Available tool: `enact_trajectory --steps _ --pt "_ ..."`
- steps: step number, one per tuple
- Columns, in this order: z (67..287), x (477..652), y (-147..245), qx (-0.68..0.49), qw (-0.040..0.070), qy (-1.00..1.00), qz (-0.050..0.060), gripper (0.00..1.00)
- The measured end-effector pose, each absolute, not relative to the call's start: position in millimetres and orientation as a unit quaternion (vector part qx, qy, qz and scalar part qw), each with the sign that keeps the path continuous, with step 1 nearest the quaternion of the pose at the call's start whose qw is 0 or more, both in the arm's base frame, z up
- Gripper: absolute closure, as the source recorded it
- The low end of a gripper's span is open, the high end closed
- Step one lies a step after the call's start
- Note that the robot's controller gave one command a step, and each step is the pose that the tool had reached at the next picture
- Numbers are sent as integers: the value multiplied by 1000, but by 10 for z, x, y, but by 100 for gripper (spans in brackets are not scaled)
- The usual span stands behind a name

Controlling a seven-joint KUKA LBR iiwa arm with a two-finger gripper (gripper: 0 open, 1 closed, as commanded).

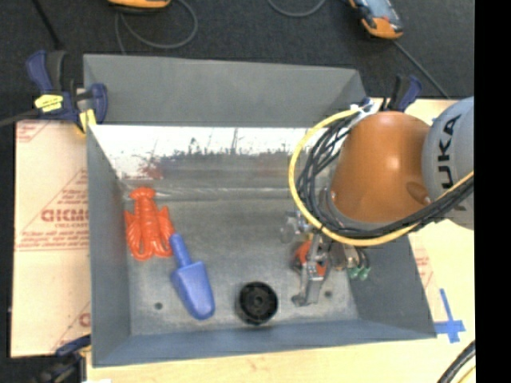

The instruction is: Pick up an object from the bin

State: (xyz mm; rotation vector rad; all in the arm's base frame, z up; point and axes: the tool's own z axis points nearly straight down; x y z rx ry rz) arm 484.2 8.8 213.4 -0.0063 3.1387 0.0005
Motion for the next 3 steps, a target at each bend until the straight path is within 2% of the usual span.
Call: enact_trajectory --steps 1,2,3 --pt "2134 4842 89 -2 1 1000 0 0" --pt "1849 4850 419 -29 4 1000 -1 0" --pt "1372 4930 666 -11 2 1000 1 0"
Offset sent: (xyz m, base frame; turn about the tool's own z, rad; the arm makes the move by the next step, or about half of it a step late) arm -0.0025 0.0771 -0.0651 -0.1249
